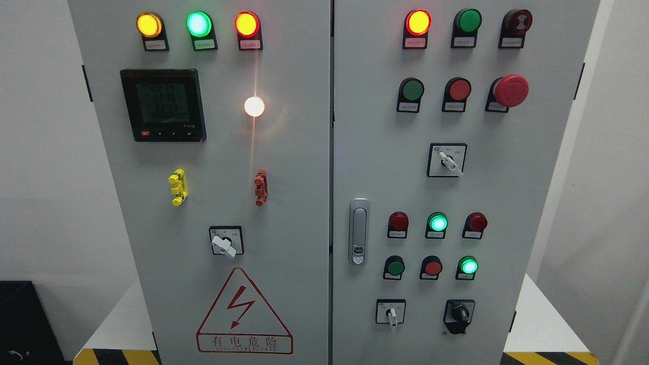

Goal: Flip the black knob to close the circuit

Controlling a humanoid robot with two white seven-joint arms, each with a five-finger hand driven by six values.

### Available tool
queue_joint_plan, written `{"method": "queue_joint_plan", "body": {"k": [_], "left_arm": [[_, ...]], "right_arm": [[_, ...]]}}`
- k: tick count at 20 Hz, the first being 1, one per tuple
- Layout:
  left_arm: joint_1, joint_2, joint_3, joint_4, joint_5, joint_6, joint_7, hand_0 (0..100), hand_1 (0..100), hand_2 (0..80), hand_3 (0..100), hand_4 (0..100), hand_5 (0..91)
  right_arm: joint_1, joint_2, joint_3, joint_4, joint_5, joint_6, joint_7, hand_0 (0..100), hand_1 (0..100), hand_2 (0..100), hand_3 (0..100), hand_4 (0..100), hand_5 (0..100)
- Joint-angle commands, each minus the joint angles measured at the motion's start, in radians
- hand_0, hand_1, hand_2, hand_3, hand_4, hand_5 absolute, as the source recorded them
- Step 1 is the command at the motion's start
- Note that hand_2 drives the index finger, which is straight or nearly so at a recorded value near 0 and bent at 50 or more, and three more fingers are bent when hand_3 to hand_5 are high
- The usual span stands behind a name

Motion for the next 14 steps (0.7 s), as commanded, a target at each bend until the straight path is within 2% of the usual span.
{"method": "queue_joint_plan", "body": {"k": [1, 5, 8, 10, 12, 14], "left_arm": [[0.0, 0.0, 0.0, -0.001, 0.0, -0.001, -0.001, 12, 56, 0.0, 0, 0, 0.0], [0.0, 0.0, -0.001, 0.001, 0.0, -0.001, -0.001, 12, 56, 0.0, 0, 0, 0.0], [0.0, 0.0, 0.0, 0.001, 0.002, -0.001, -0.001, 12, 56, 0.0, 0, 0, 0.0], [0.0, 0.0, -0.001, 0.001, 0.0, -0.001, -0.001, 12, 56, 0.0, 0, 0, 0.0], [0.0, 0.0, 0.0, -0.001, 0.0, -0.001, 0.001, 12, 56, 0.0, 0, 0, 0.0], [0.0, 0.0, 0.0, -0.001, 0.0, -0.001, -0.001, 12, 56, 0.0, 0, 0, 0.0]], "right_arm": [[0.008, 0.01, 0.033, -0.09, 0.001, 0.005, -0.002, 0, 8, 0, 0, 0, 0], [0.072, 0.009, 0.091, -0.273, 0.015, 0.031, -0.01, 0, 6, 0, 0, 0, 0], [0.124, 0.006, 0.102, -0.479, 0.017, 0.149, -0.013, 0, 4, 0, 0, 0, 0], [0.138, 0.007, 0.116, -0.573, 0.02, 0.194, -0.037, 0, 4, 0, 0, 0, 0], [0.141, 0.009, 0.122, -0.628, 0.046, 0.197, -0.068, 0, 4, 0, 0, 0, 0], [0.16, 0.006, 0.143, -0.688, 0.083, 0.197, -0.115, 0, 4, 0, 0, 0, 0]]}}
